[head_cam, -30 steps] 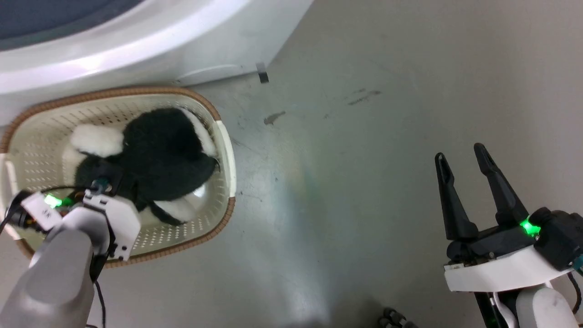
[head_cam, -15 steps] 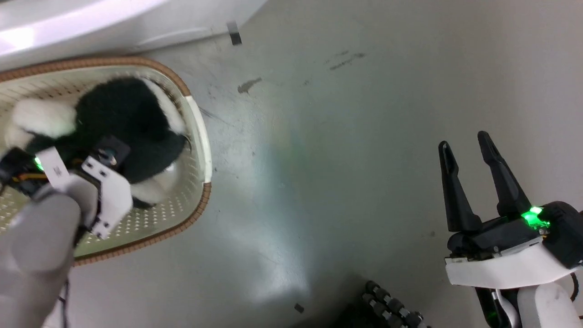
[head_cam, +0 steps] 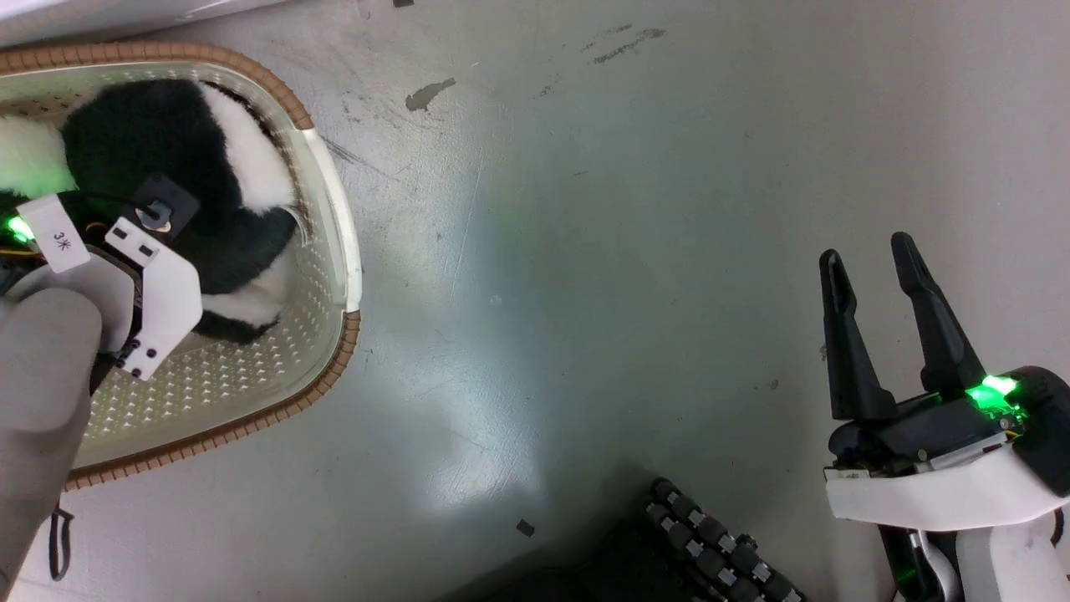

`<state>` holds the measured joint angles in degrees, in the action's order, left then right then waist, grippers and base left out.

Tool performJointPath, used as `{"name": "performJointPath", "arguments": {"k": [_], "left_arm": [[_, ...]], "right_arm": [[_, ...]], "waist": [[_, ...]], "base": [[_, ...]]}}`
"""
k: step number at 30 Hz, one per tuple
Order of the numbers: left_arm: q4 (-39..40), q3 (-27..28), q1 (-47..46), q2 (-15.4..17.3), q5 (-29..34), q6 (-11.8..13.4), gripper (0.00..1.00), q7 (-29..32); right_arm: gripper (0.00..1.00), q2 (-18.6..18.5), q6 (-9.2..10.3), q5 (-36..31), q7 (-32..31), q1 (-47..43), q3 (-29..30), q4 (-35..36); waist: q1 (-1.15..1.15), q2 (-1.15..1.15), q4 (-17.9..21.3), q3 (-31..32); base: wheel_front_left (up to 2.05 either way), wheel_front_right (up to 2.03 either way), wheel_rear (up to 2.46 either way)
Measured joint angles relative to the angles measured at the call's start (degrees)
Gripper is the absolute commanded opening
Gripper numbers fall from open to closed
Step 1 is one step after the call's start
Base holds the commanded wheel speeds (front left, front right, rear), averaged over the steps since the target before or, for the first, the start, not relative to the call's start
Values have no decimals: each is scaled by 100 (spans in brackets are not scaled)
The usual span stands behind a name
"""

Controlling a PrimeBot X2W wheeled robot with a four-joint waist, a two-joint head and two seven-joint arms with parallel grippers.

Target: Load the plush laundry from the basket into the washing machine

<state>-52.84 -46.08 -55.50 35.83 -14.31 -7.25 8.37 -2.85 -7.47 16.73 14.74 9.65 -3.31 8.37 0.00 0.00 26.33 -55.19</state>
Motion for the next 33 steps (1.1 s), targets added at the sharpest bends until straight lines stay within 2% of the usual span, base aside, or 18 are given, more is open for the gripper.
{"name": "performJointPath", "arguments": {"k": [1, 2, 11, 18, 19, 24, 27, 33], "left_arm": [[-8, -35, 3, -10, -99, 0, 11, -3], [-23, -76, 3, -14, -208, 0, 0, 0], [-235, -119, 157, 41, -591, 15, 0, -555], [-450, -1, 608, -458, -842, 209, 0, -1467], [-531, 86, 767, -698, -988, 264, 0, -1876], [-487, 403, 1152, -1079, -1303, 503, 0, -2250], [-136, 608, 1521, -1227, -1370, 627, 0, -2261], [1349, 1281, 2423, -1363, -1181, 1000, 0, -2290]], "right_arm": [[100, 0, 0, 0, 0, 1, 2, -1], [100, 0, 0, -1, 0, 1, 2, -4], [100, 0, -5, -52, 1, 160, 44, -81], [100, -1, -7, -428, 1, 155, 470, -114], [100, -1, -7, -593, 1, 126, 625, -123], [100, -1, -7, -860, 1, -26, 772, -176], [100, -1, -7, -973, 1, -158, 851, -188], [100, 0, -7, -1096, 1, -372, 977, -268]], "waist": [[0, 0, -1, 1], [0, 0, -3, 8], [0, 0, 55, 269], [0, 0, -149, 921], [0, 0, -289, 1283], [0, 0, -540, 1949], [0, 0, -695, 2368], [-1, 0, -1036, 3150]], "base": [[0, 0, 0], [0, 0, 0], [0, 0, 0], [0, 0, 0], [0, 0, 0], [0, 0, 0], [0, 0, 0], [0, 0, 0]]}}
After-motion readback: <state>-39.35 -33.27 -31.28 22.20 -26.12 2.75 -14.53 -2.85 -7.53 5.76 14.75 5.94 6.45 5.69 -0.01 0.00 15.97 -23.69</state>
